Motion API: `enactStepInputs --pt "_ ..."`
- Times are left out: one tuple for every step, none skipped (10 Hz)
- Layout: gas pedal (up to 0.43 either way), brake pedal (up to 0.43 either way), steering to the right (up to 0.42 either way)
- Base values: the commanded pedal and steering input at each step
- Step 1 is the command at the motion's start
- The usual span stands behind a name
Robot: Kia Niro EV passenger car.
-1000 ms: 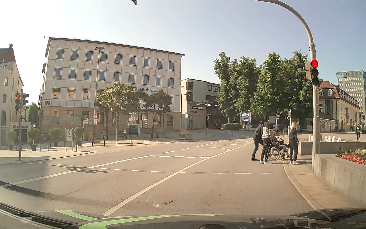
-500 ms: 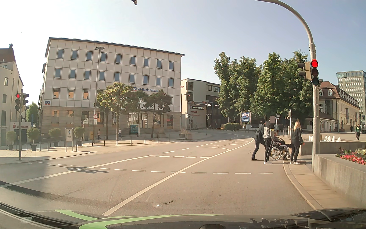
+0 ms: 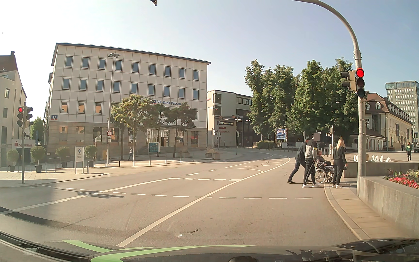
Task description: Follow the waypoints while adhering to traffic rules and regulations
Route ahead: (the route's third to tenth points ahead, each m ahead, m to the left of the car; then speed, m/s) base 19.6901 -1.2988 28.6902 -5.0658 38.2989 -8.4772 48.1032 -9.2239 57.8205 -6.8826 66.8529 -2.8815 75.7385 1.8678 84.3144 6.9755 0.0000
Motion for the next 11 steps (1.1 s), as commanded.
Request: enactStepInputs --pt "0.000 0.268 0.141" --pt "0.000 0.268 0.141" --pt "0.000 0.268 0.141" --pt "0.000 0.268 0.141" --pt "0.000 0.268 0.141" --pt "0.000 0.268 0.141" --pt "0.000 0.268 0.141" --pt "0.000 0.268 0.141" --pt "0.000 0.268 0.141" --pt "0.000 0.268 0.141" --pt "0.000 0.268 0.141"
